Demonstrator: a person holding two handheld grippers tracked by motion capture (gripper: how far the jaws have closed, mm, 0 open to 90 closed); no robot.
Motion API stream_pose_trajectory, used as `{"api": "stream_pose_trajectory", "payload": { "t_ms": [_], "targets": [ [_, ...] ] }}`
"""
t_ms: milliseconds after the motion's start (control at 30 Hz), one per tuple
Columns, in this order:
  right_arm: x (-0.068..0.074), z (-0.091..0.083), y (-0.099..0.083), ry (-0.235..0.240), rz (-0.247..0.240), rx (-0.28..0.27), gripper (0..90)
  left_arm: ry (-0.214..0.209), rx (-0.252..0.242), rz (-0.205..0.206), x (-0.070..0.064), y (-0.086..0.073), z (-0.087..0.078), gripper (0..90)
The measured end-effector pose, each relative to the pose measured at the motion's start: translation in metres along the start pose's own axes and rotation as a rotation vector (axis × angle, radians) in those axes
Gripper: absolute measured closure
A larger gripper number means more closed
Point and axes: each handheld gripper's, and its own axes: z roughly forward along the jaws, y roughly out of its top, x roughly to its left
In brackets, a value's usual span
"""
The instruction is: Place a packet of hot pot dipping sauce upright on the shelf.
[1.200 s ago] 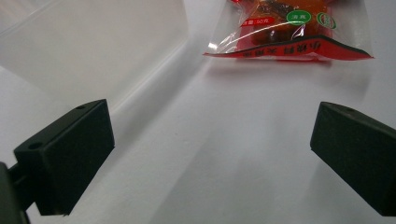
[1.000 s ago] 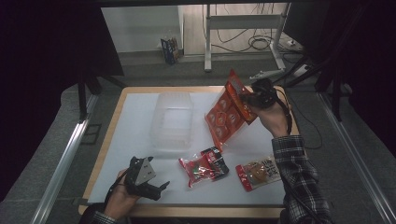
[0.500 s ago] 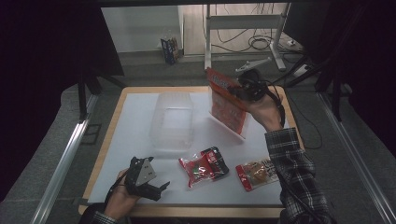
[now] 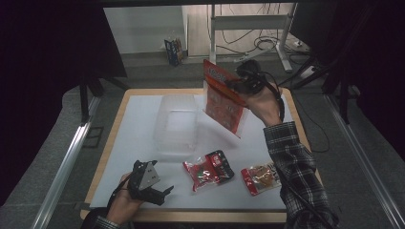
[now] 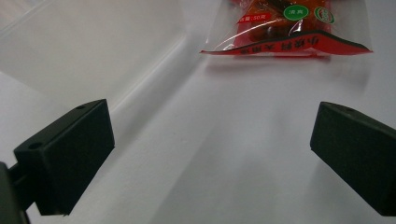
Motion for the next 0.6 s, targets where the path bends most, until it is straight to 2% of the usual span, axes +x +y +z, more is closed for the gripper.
{"api": "stream_pose_trajectory", "payload": {
  "t_ms": [133,333,567,600],
  "targets": [
    [0.008,0.004,0.015,0.008,-0.008,-0.017,88.6,-0.002,0.0,-0.001,0.0,0.0,0.0,0.0],
    [0.013,0.01,0.03,0.034,0.015,-0.036,88.7,-0.005,-0.008,-0.012,0.0,0.0,-0.001,0.0],
    [0.025,0.024,0.049,0.065,0.029,-0.052,88.6,-0.01,-0.024,-0.027,0.001,0.0,-0.003,0.0],
    [0.03,0.03,0.054,0.07,0.033,-0.054,88.7,-0.014,-0.031,-0.038,0.002,0.0,-0.003,0.0]
  ]
}}
